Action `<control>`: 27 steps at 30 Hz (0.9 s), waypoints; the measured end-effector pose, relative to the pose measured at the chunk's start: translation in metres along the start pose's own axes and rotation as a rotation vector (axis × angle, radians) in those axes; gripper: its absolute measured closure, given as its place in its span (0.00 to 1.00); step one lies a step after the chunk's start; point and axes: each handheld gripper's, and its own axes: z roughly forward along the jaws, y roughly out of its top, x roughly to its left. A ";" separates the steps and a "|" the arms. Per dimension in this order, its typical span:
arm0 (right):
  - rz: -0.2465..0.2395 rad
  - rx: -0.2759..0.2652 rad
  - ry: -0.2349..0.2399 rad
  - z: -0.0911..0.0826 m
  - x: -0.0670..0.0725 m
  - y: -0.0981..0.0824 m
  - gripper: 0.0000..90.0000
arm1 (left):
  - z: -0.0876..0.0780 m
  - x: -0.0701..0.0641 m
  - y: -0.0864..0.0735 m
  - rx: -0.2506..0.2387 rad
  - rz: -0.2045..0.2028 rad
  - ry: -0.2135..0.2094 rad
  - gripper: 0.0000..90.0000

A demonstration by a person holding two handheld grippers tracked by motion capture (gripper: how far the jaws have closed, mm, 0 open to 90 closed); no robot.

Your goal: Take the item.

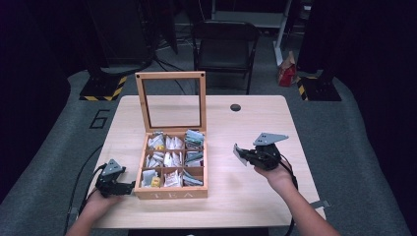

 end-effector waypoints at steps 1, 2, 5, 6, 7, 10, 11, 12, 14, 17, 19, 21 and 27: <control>0.005 0.000 -0.005 0.000 0.000 -0.001 0.99 | 0.000 0.000 0.000 0.000 0.000 0.000 0.17; 0.003 -0.001 -0.008 0.001 0.000 -0.003 0.99 | 0.000 0.000 0.000 0.000 0.000 0.000 0.17; 0.008 0.005 -0.016 0.002 0.000 -0.007 0.99 | 0.000 0.000 0.000 0.000 0.000 0.000 0.17; 0.008 0.005 -0.014 0.003 0.000 -0.009 0.99 | 0.000 0.000 0.000 0.000 0.000 0.000 0.17; 0.013 0.005 -0.017 0.004 0.000 -0.010 0.99 | 0.000 0.000 0.000 0.000 0.000 0.000 0.17; 0.017 0.007 -0.018 0.005 -0.001 -0.014 0.99 | 0.000 0.000 0.000 0.000 0.000 0.000 0.17; 0.021 0.008 -0.019 0.006 -0.001 -0.015 0.99 | 0.000 0.000 0.000 0.000 0.000 0.000 0.17; 0.021 0.009 -0.022 0.006 -0.002 -0.016 0.99 | 0.000 0.000 0.000 0.000 0.000 0.000 0.17; 0.020 0.010 -0.021 0.006 -0.002 -0.017 0.99 | 0.000 0.000 0.000 0.000 0.000 0.000 0.17; 0.027 0.012 -0.022 0.007 -0.003 -0.020 0.99 | 0.000 0.000 0.000 0.000 0.000 0.000 0.17; 0.025 0.019 -0.022 0.008 -0.004 -0.022 0.99 | 0.000 0.000 0.000 0.000 0.000 0.000 0.17; 0.022 0.021 -0.030 0.009 -0.004 -0.024 0.99 | 0.000 0.000 0.000 0.000 0.000 0.000 0.17; 0.032 0.031 -0.050 0.012 -0.006 -0.032 0.99 | 0.000 0.000 0.000 0.000 0.000 0.000 0.17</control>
